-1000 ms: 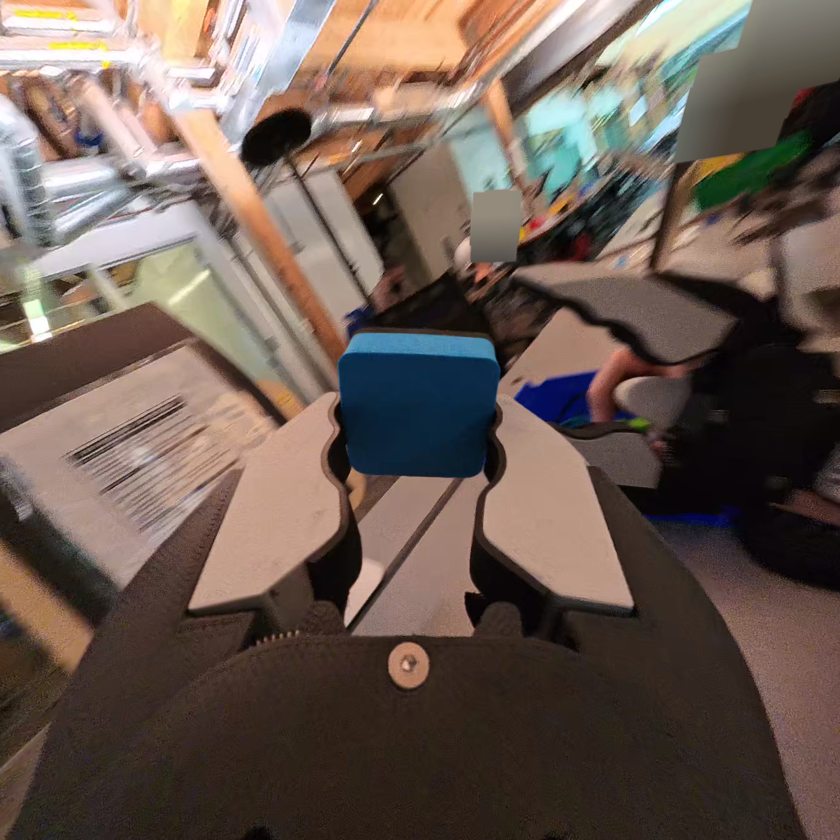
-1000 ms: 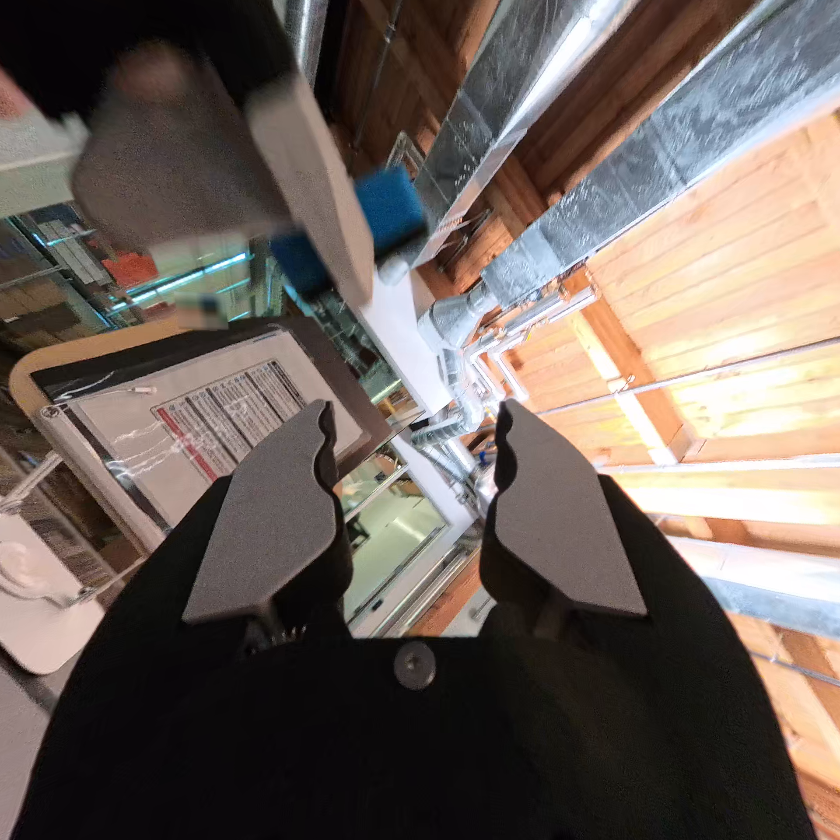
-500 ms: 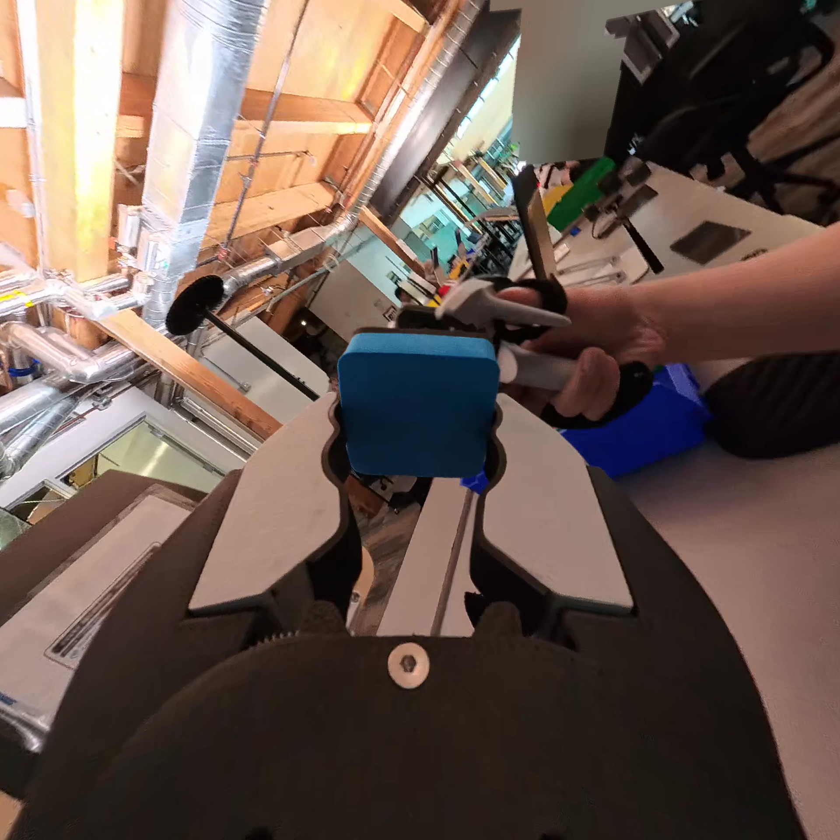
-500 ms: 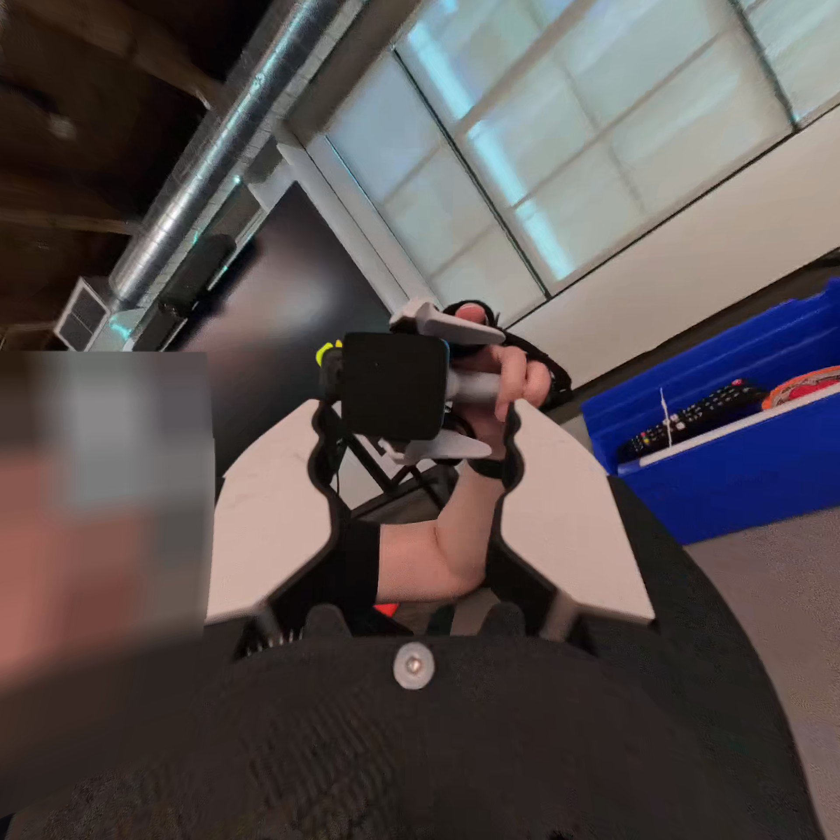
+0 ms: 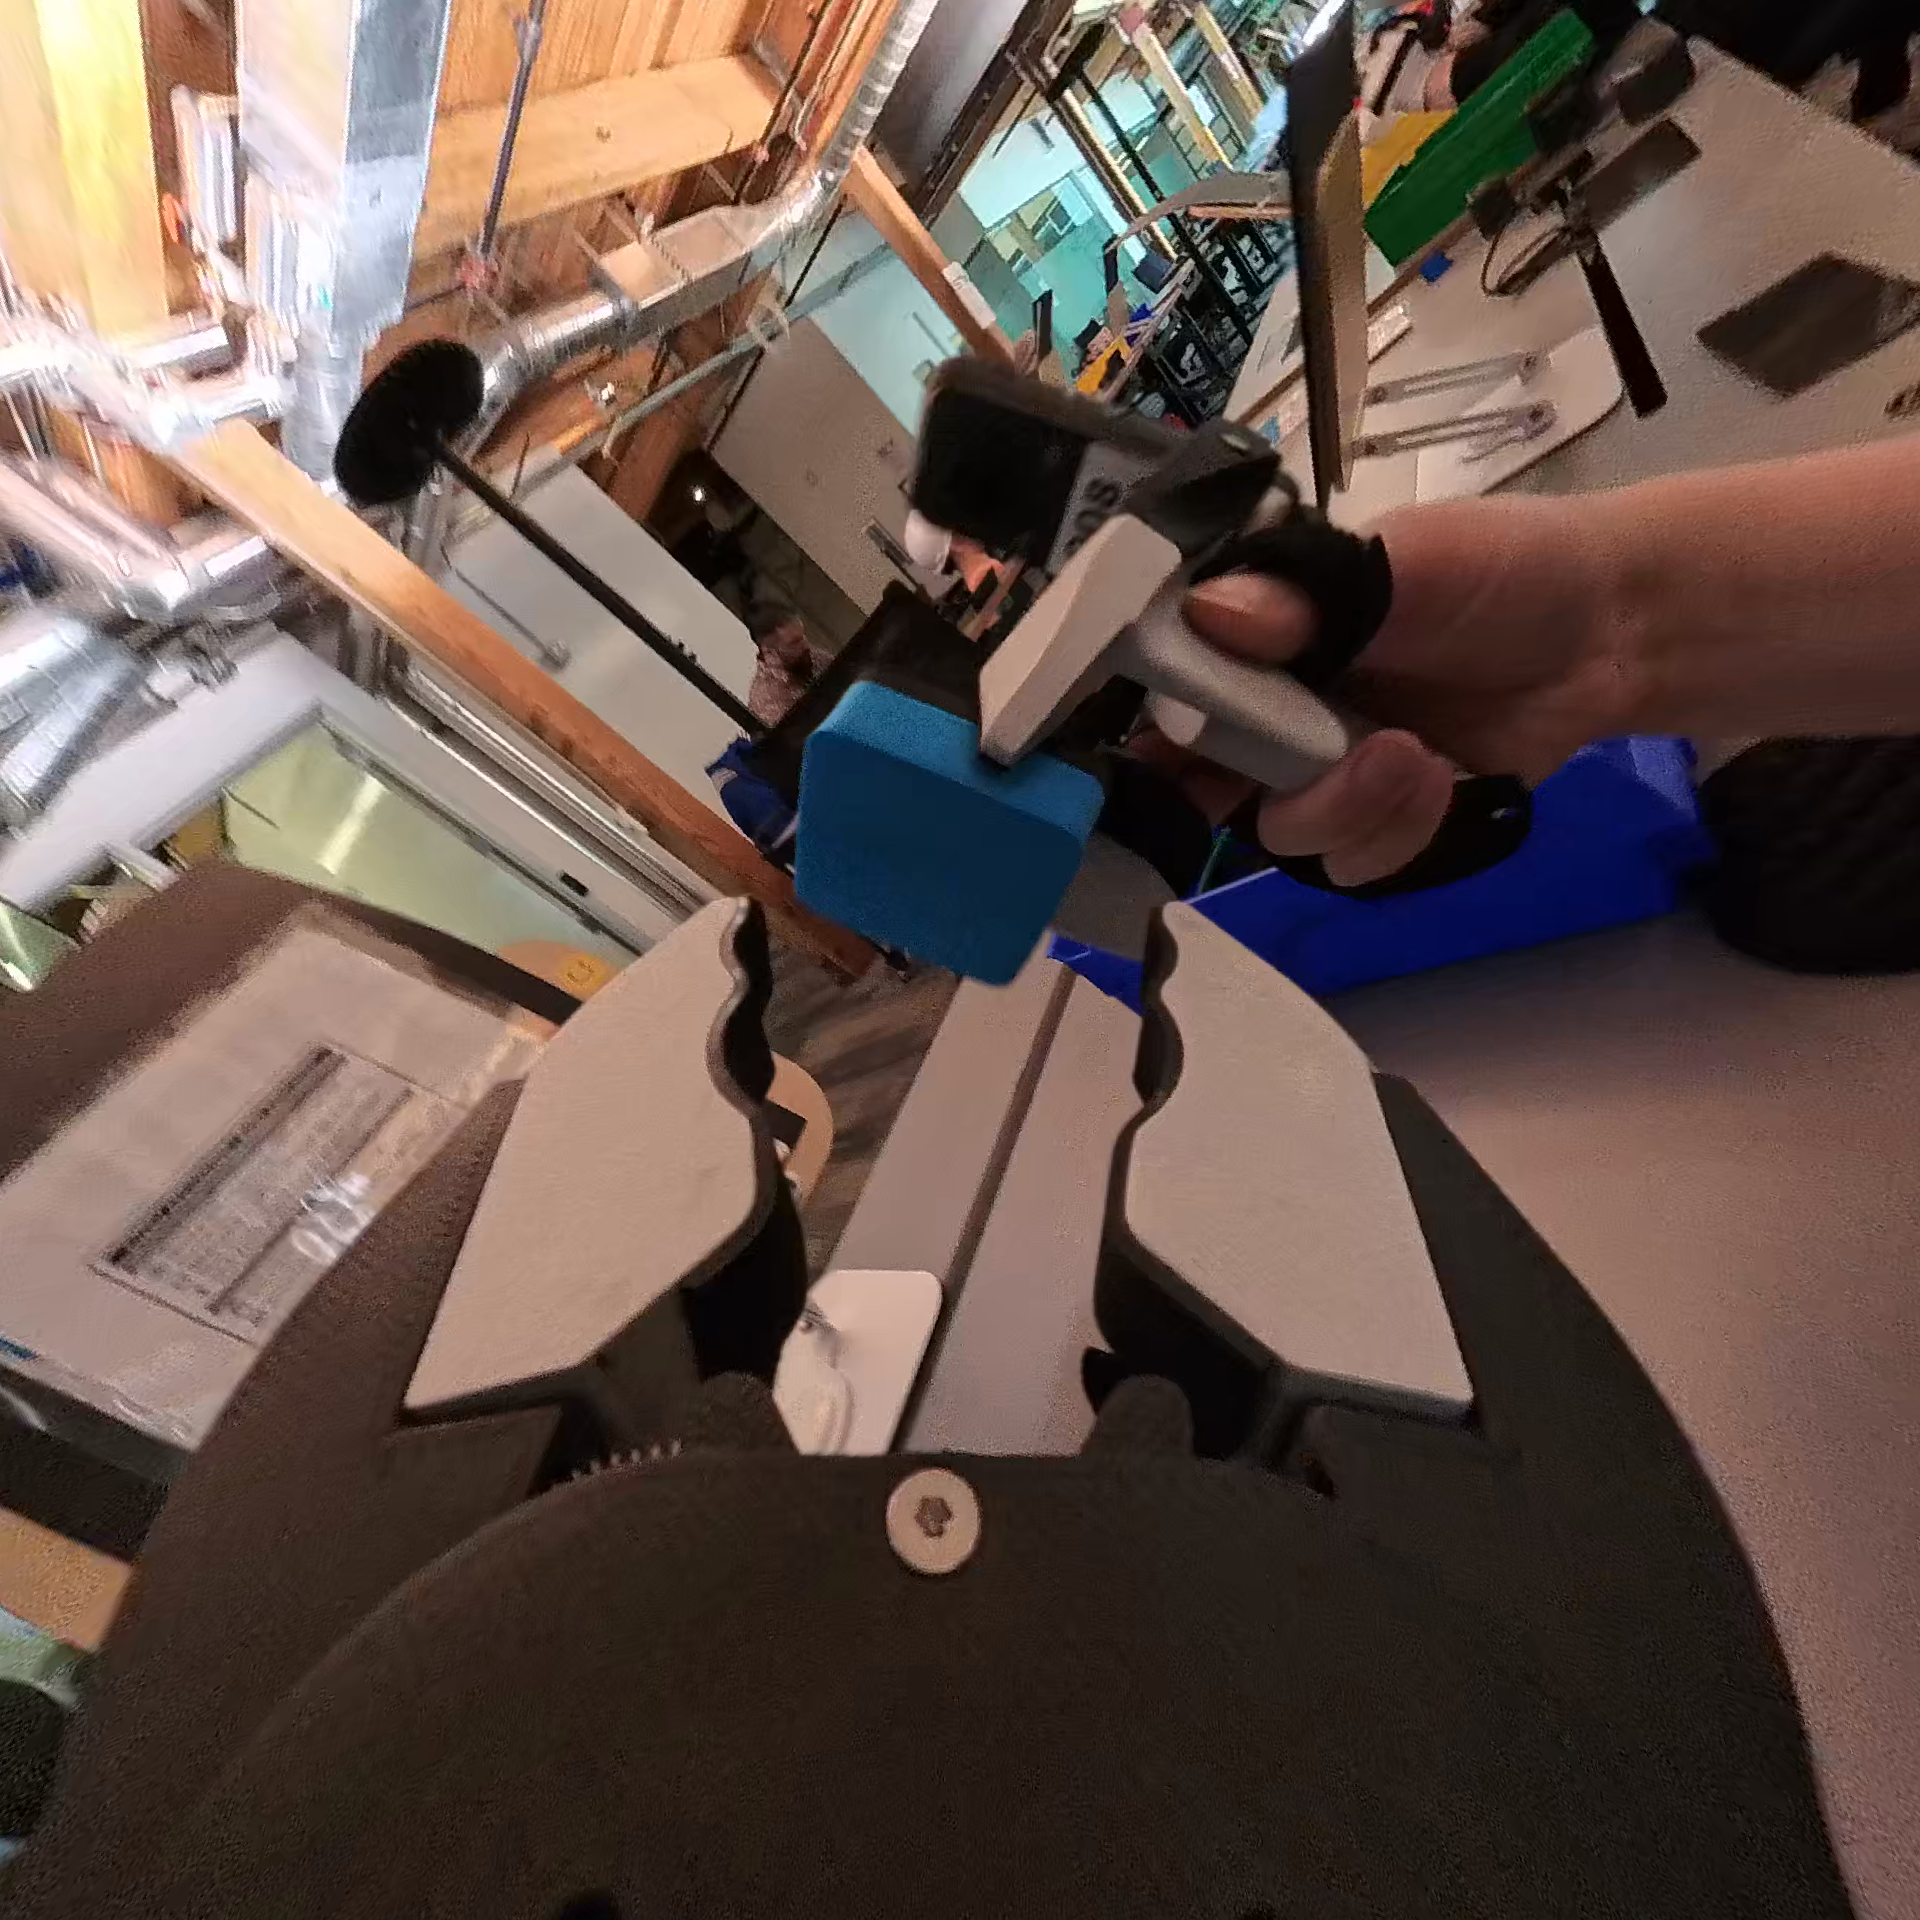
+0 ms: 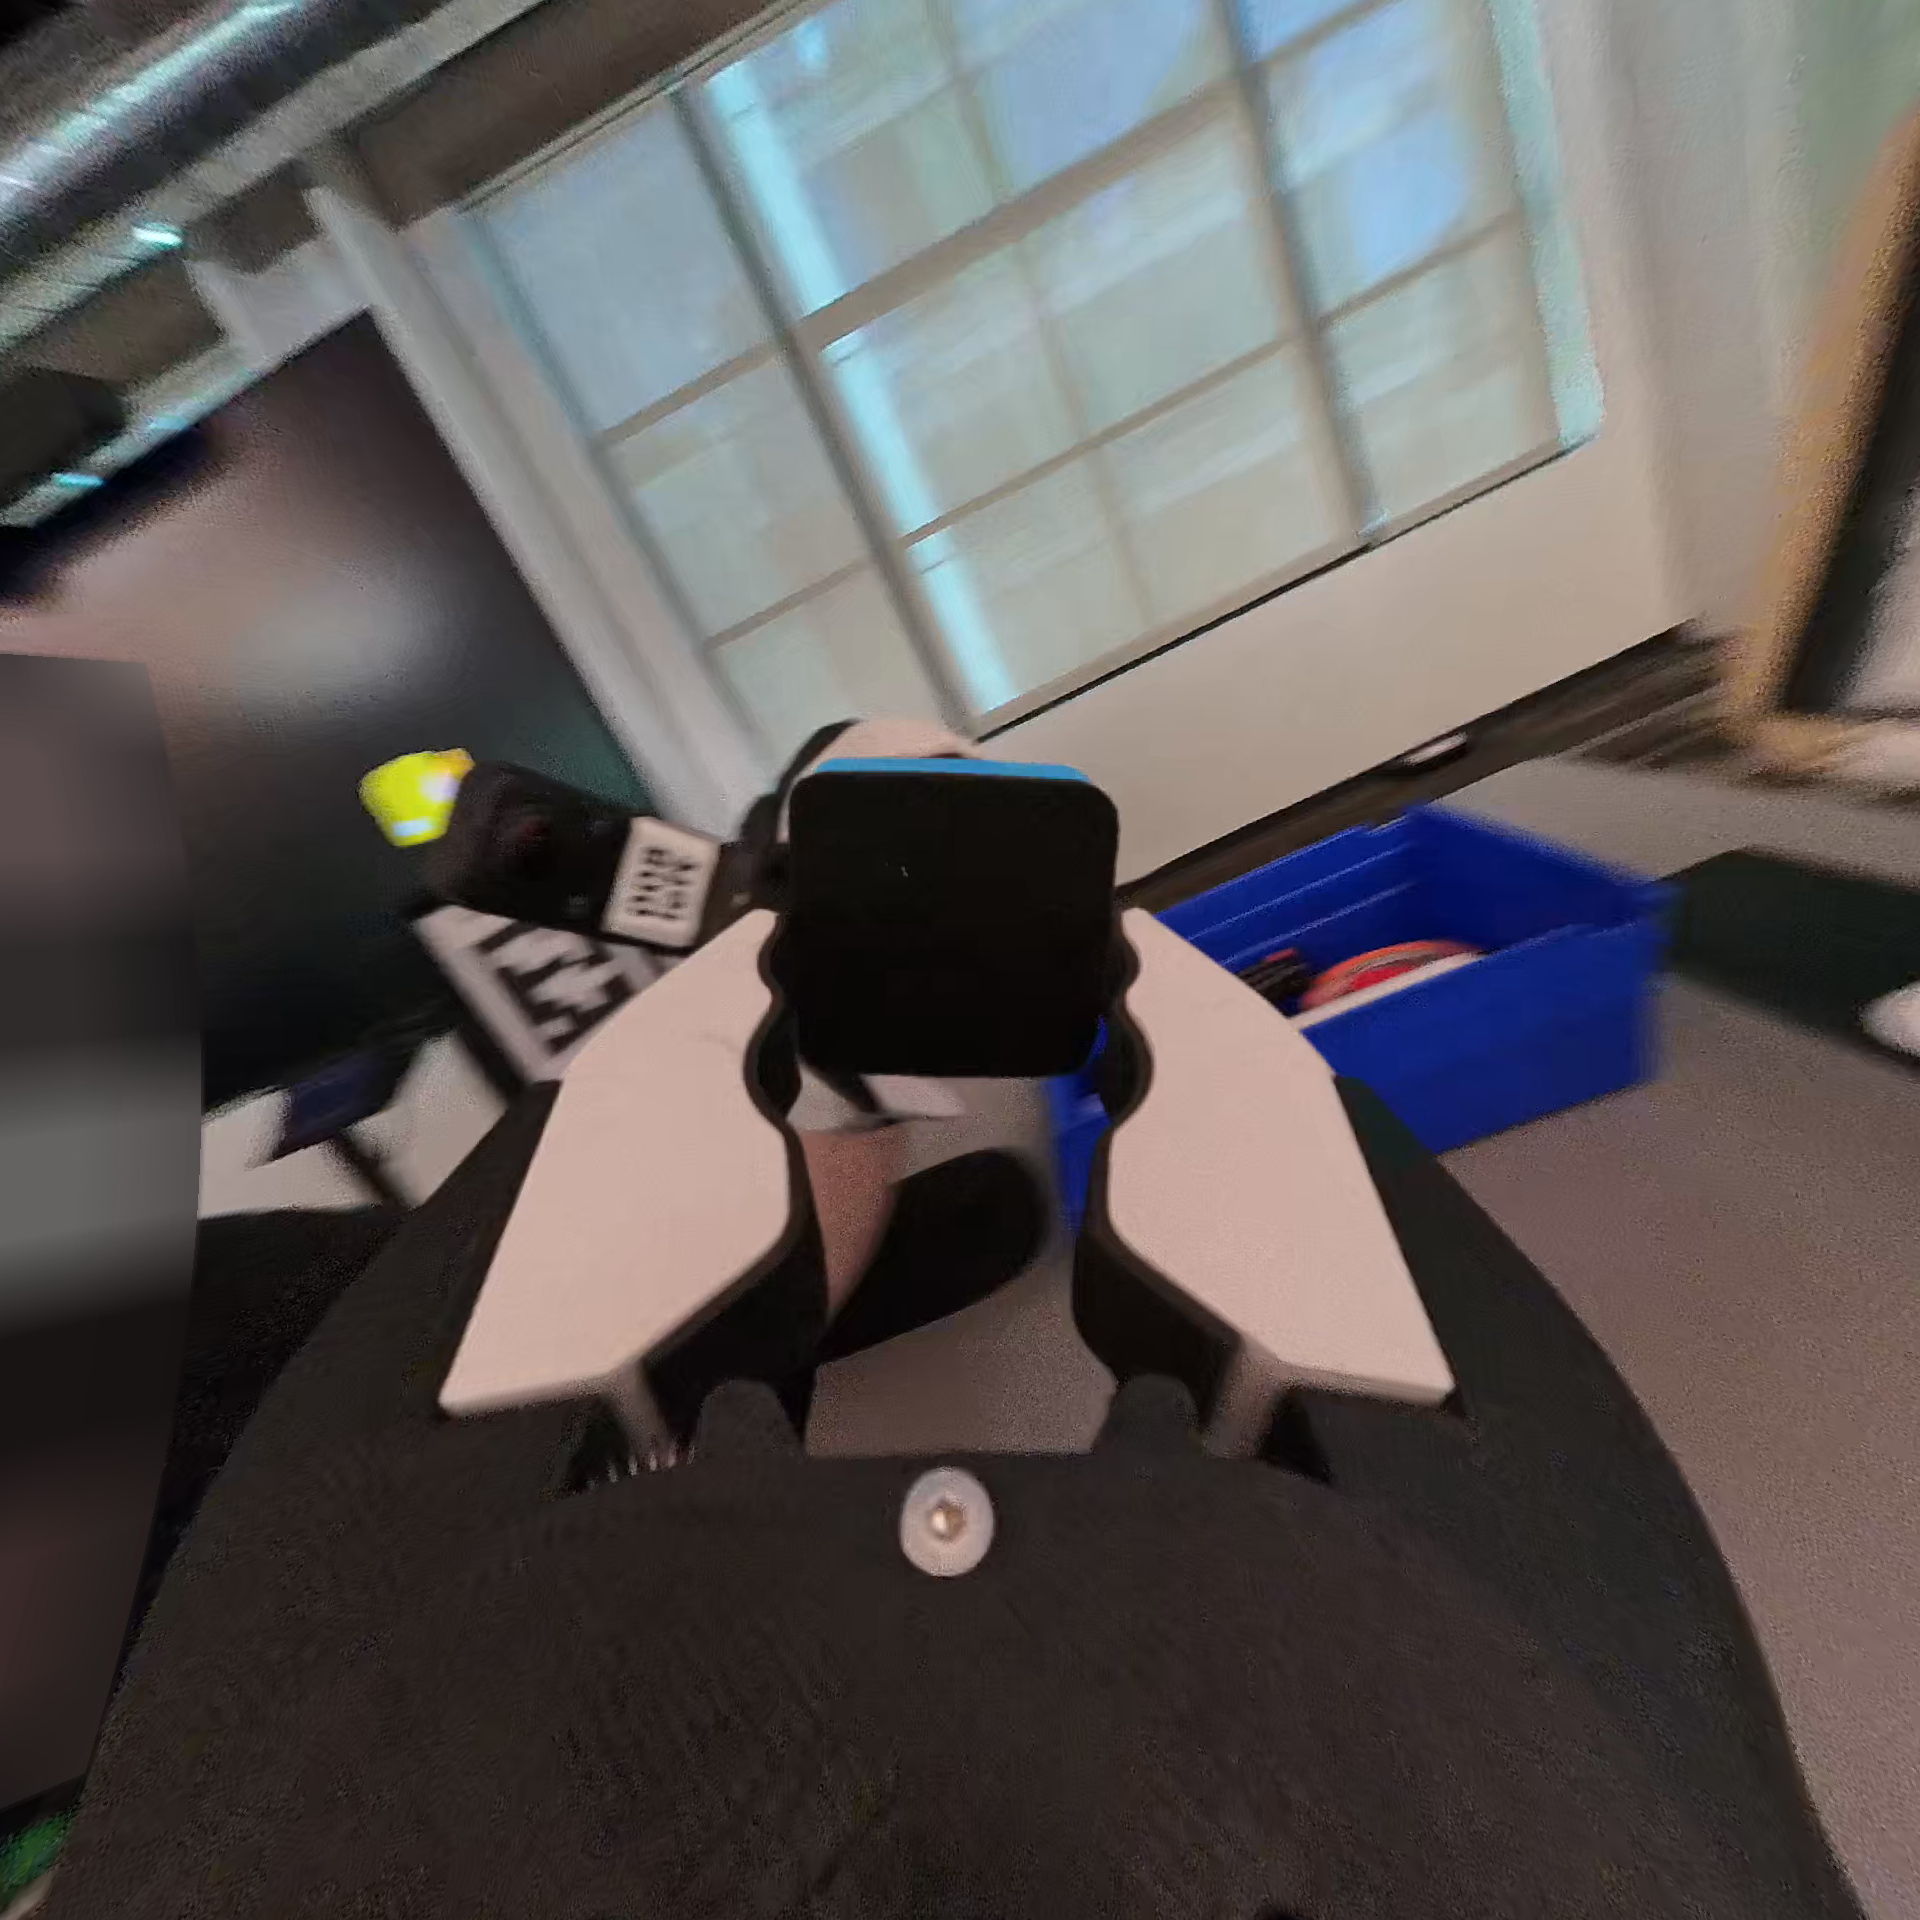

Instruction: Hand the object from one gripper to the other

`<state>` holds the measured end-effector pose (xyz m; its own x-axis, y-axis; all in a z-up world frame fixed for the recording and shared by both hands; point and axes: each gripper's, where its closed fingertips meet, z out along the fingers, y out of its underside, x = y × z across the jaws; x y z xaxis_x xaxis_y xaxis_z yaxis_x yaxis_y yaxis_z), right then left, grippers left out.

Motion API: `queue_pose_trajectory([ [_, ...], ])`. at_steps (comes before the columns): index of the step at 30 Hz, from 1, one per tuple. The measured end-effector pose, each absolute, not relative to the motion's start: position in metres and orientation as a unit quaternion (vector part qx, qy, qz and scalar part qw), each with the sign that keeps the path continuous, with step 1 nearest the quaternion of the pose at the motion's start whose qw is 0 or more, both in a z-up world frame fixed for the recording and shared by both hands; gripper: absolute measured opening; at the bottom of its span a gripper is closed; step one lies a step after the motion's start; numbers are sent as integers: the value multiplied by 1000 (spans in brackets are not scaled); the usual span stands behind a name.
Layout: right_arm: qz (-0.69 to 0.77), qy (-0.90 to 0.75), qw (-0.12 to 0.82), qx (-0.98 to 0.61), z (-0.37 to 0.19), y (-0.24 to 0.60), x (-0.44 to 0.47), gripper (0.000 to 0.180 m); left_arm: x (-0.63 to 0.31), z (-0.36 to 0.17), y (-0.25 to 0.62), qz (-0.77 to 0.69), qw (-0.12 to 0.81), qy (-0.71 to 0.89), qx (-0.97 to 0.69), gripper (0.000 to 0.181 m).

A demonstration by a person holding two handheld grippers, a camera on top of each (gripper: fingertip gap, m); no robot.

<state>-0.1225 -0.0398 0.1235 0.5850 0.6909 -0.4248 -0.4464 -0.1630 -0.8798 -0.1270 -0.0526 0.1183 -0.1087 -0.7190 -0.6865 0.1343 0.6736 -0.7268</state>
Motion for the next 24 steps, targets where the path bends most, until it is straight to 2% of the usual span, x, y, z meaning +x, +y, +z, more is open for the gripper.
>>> queue_pose_trajectory([
  [2, 321, -68, 712, -621, 126, -33, -84, 57, -128, 125, -41, -371, 614, 644, -264, 70],
  [5, 56, -73, 773, -628, 127, -34, -36, 57, -128, 136, -29, -438, 577, 602, -336, 69],
  [8, -146, -131, 778, -597, 137, -44, -31, 57, -125, 142, -25, -511, 518, 557, -401, 64],
  [11, -279, -197, 751, -565, 141, -47, -49, 57, -124, 140, -41, -591, 424, 544, -418, 64],
  [14, -350, -256, 724, -536, 138, -46, -71, 57, -119, 133, -52, -606, 384, 551, -427, 63],
  [19, -406, -320, 687, -511, 129, -42, -95, 57, -108, 113, -54, -536, 419, 590, -436, 57],
  [24, -478, -390, 635, -465, 117, -39, -115, 57, -104, 105, -58, -540, 408, 600, -427, 25],
])
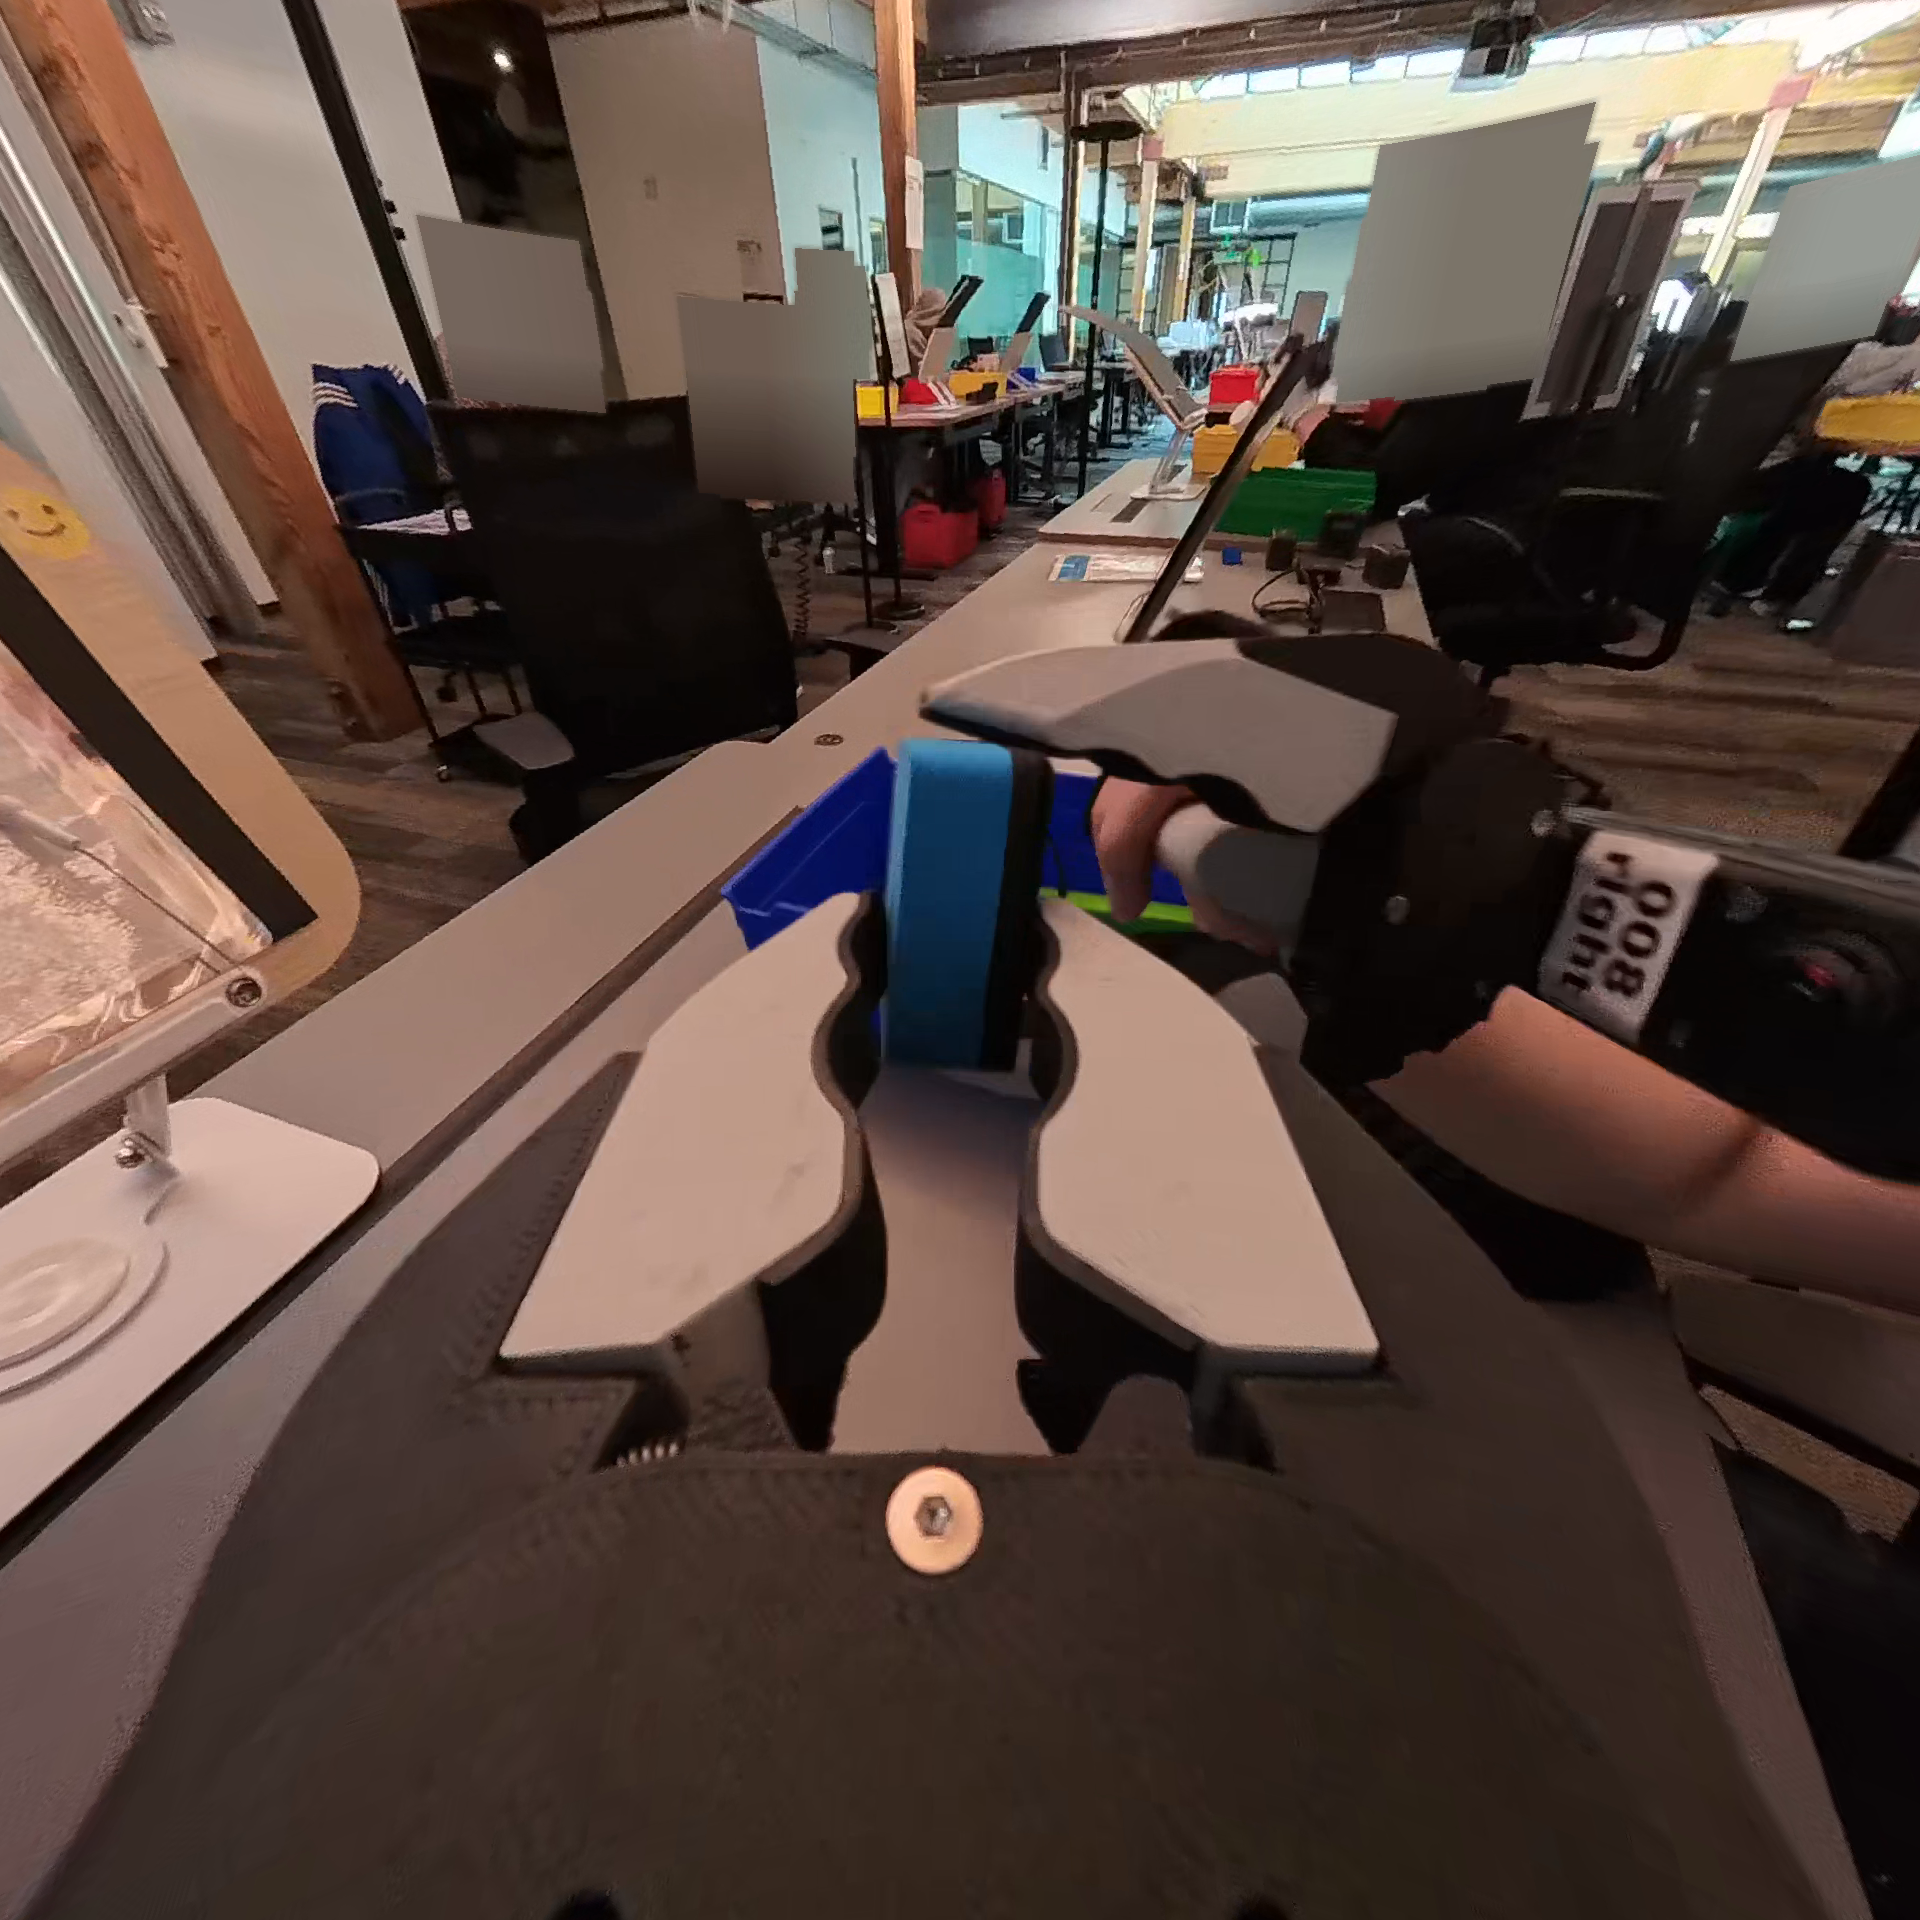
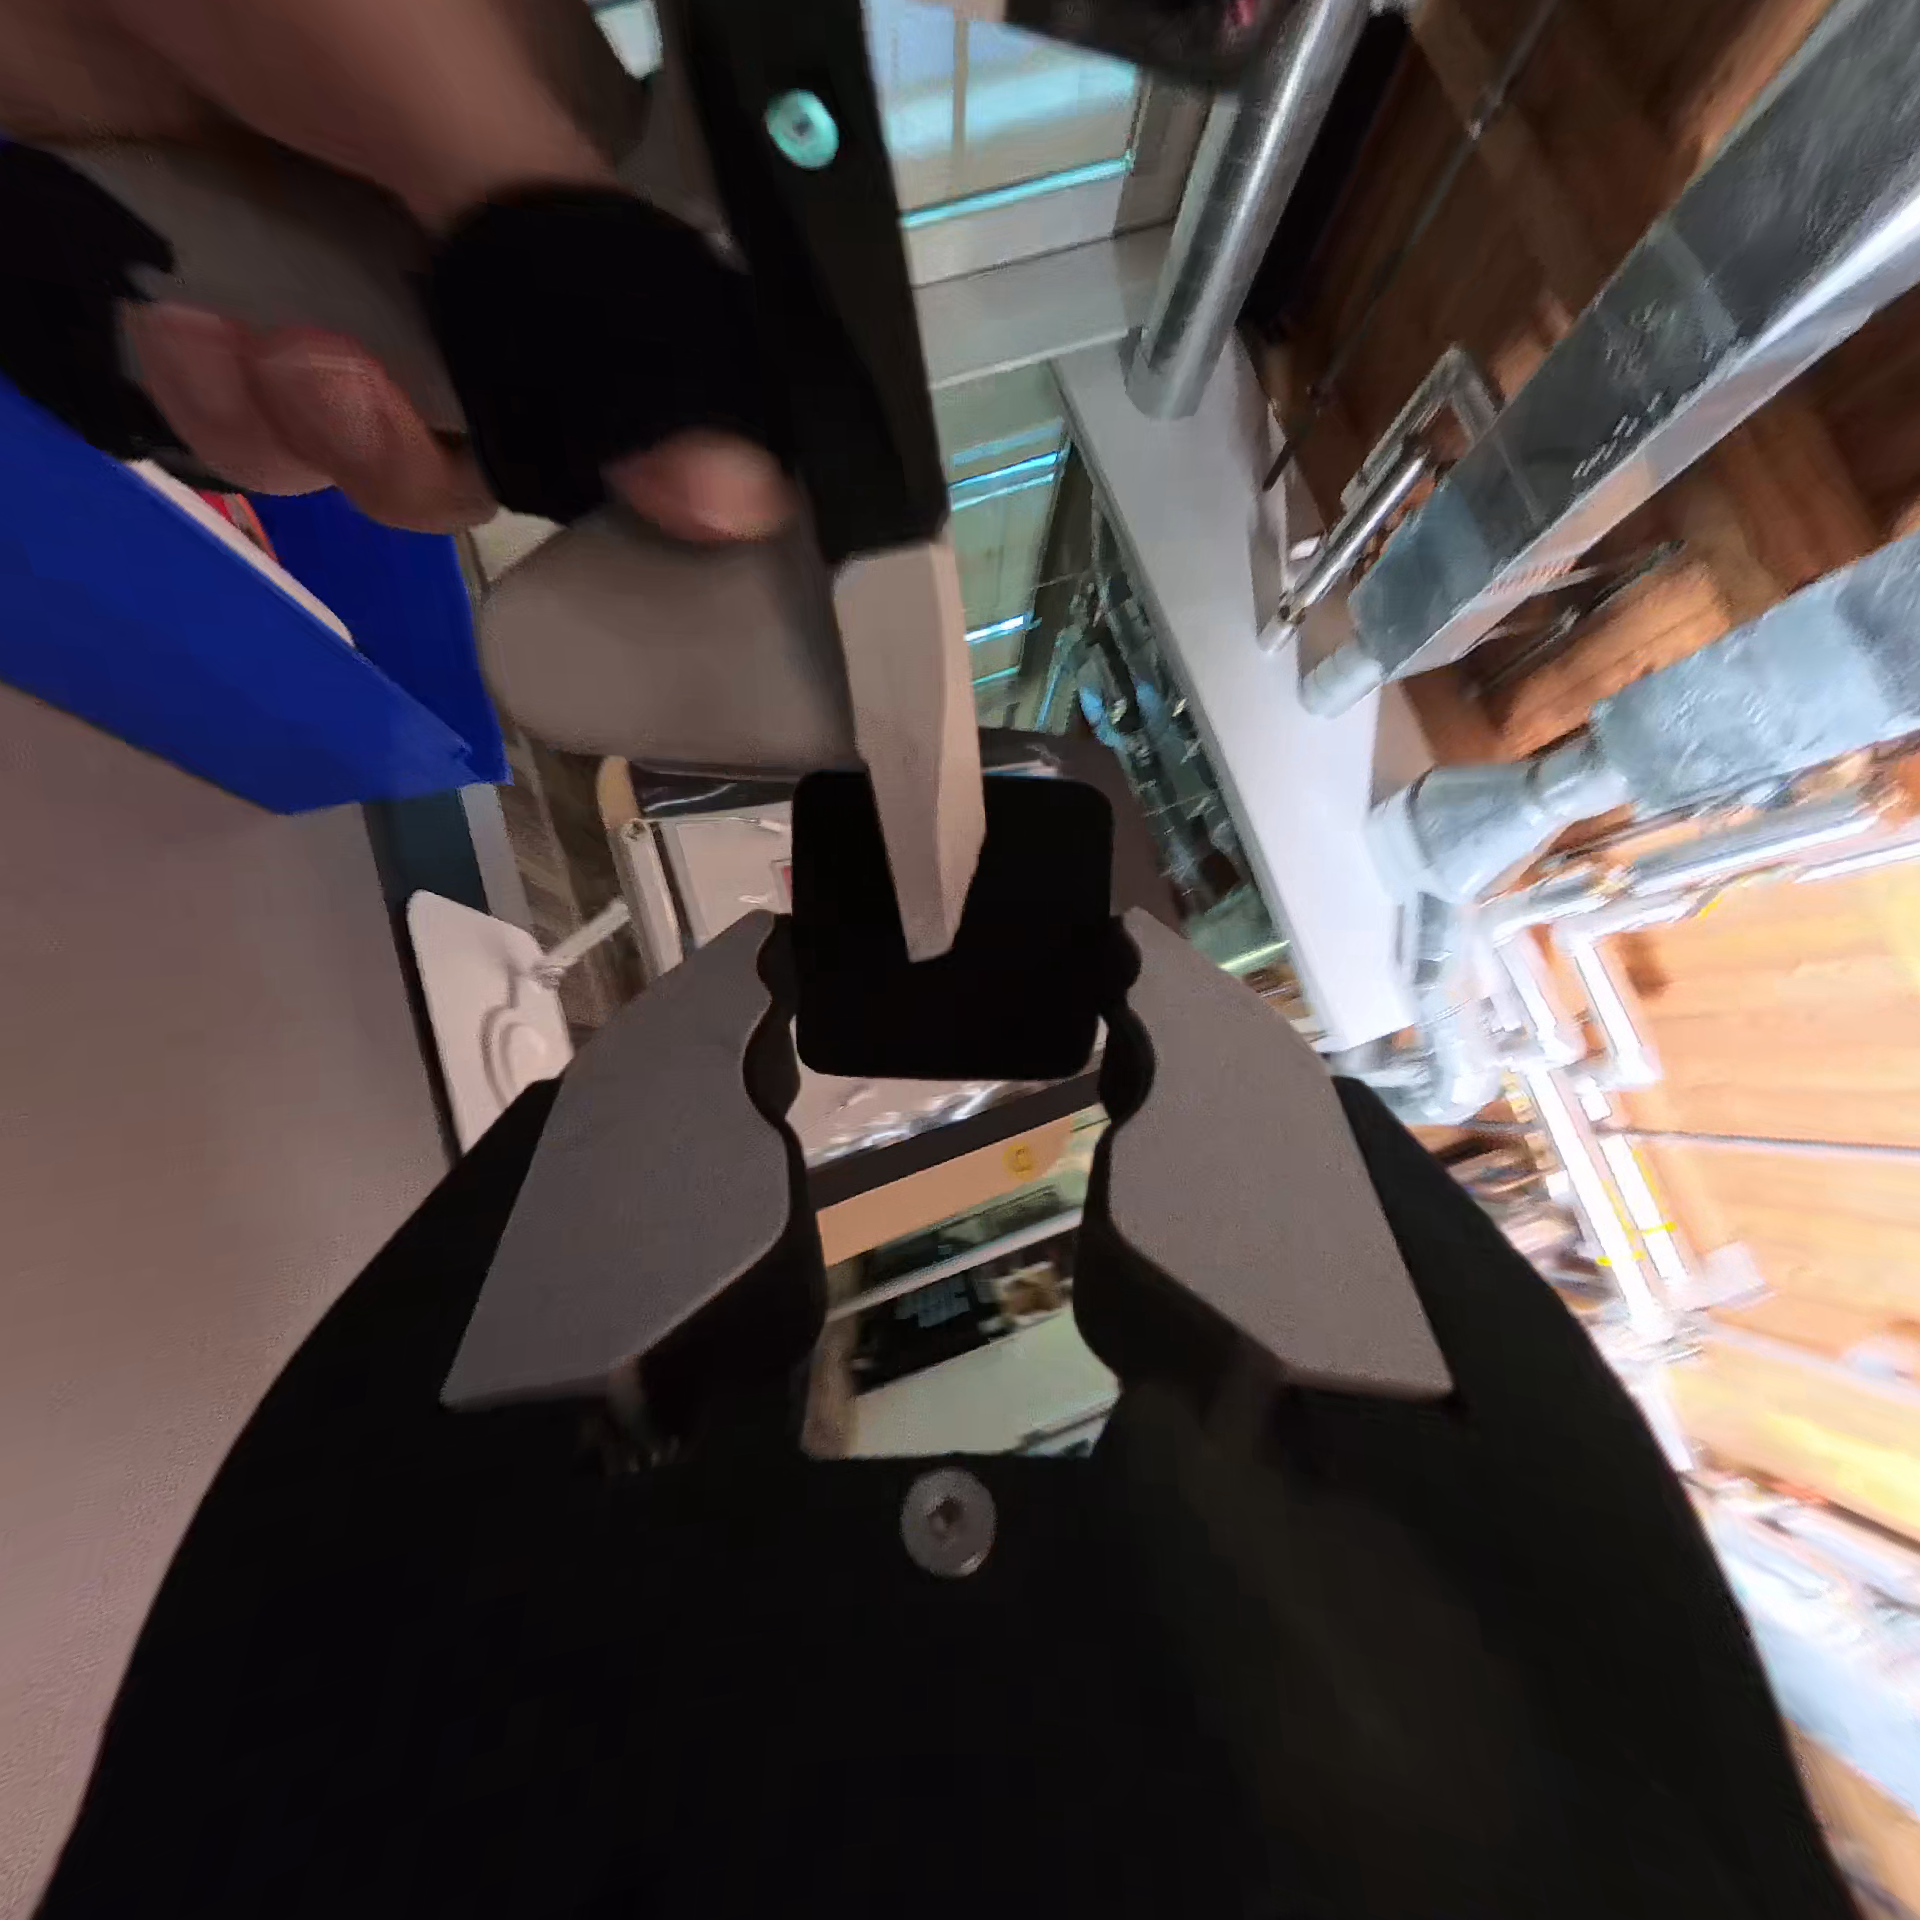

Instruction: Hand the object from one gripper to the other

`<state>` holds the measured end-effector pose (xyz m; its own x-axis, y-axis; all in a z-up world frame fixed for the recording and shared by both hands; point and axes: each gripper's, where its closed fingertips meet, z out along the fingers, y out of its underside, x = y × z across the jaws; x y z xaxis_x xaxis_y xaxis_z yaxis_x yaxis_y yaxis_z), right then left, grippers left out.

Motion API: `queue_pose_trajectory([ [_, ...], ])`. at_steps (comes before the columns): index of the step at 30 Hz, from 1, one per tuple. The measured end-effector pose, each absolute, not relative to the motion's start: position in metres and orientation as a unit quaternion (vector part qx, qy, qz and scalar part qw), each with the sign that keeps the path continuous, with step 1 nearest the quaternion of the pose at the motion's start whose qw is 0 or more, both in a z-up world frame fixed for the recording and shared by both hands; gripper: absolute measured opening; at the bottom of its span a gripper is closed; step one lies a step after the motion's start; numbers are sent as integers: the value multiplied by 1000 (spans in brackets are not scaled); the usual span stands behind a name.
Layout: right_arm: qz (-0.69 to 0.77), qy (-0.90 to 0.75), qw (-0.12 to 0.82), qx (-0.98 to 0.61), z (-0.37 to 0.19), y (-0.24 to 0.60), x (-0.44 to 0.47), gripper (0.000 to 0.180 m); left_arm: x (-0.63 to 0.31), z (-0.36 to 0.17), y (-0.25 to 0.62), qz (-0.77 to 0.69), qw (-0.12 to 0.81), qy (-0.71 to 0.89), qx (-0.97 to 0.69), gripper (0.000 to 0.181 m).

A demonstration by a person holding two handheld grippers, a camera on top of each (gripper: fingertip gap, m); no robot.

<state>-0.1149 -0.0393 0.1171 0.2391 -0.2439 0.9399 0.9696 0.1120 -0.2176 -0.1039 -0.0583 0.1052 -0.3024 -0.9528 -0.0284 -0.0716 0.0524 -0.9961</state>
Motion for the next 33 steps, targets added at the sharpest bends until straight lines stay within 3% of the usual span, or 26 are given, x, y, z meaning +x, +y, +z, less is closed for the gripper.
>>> queue_pose_trajectory([
  [4, -497, -388, 658, -412, 126, -47, -120, 52, -109, 117, -51, -550, 437, 589, -400, 23],
  [7, -406, -344, 722, -441, 137, -53, -113, 52, -127, 150, -44, -640, 436, 518, -364, 23],
  [11, -86, -300, 803, -508, 143, -61, -122, 45, -158, 179, -53, -811, 233, 445, -300, 22],
  [14, 256, -246, 766, -536, 150, -71, -140, 40, -172, 190, -52, -872, 160, 400, -234, 22],
  [17, 405, -200, 721, -526, 157, -73, -146, 44, -162, 183, -50, -860, 224, 397, -228, 22],
  [22, 343, -151, 766, -522, 154, -60, -147, 42, -148, 173, -64, -847, 275, 394, -229, 22],
  [25, 319, -149, 801, -484, 162, -68, -141, 23, -138, 162, -78, -825, 279, 426, -245, 23],
  [28, 351, -170, 775, -496, 162, -72, -139, 23, -137, 161, -84, -814, 290, 439, -246, 23],
  [29, 374, -171, 756, -510, 163, -73, -136, 22, -136, 160, -85, -800, 307, 454, -244, 28],
  [31, 423, -180, 704, -541, 163, -79, -128, 22, -133, 157, -85, -743, 376, 496, -248, 62],
  [33, 474, -181, 631, -588, 155, -87, -120, 22, -134, 152, -86, -657, 466, 548, -228, 80],
])
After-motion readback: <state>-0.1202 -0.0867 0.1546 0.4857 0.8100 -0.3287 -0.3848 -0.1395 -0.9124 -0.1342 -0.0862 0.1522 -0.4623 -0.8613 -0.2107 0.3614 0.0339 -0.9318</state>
